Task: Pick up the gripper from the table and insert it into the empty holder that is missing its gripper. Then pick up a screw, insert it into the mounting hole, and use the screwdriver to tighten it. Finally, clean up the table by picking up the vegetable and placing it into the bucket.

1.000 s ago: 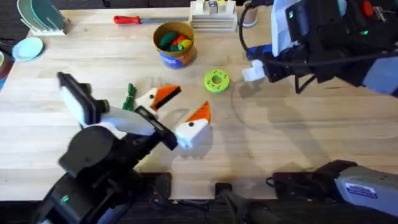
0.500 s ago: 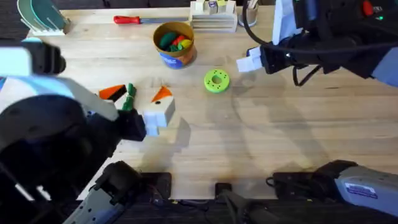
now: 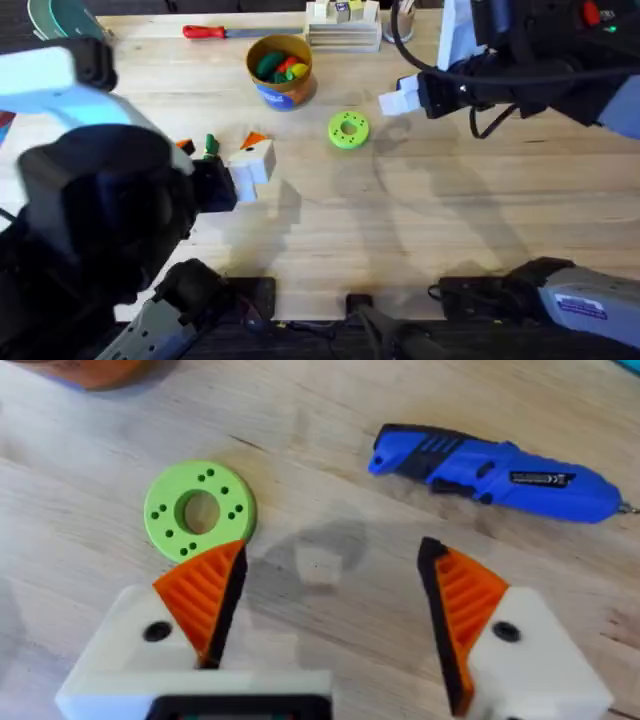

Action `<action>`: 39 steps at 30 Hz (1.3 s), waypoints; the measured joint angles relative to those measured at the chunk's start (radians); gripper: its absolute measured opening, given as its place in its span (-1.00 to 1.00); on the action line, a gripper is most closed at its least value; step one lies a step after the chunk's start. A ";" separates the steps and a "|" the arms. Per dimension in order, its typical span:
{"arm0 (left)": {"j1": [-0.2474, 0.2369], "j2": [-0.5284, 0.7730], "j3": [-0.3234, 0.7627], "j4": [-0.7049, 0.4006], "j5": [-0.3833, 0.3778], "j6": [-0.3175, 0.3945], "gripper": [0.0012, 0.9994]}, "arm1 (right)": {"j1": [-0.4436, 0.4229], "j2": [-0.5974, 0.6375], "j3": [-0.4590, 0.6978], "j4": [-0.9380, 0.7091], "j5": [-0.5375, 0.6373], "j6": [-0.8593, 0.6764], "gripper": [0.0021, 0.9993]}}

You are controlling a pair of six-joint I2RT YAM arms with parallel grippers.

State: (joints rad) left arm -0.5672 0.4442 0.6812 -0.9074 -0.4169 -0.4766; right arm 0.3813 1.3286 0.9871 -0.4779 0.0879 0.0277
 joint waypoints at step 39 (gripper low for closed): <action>0.712 0.898 0.139 0.143 0.273 0.557 0.84 | 0.000 0.000 0.000 -0.023 0.000 0.003 0.99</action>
State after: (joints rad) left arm 0.1449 1.3423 0.8204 -0.7649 -0.1438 0.0805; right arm 0.3813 1.3289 0.9871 -0.5007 0.0875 0.0303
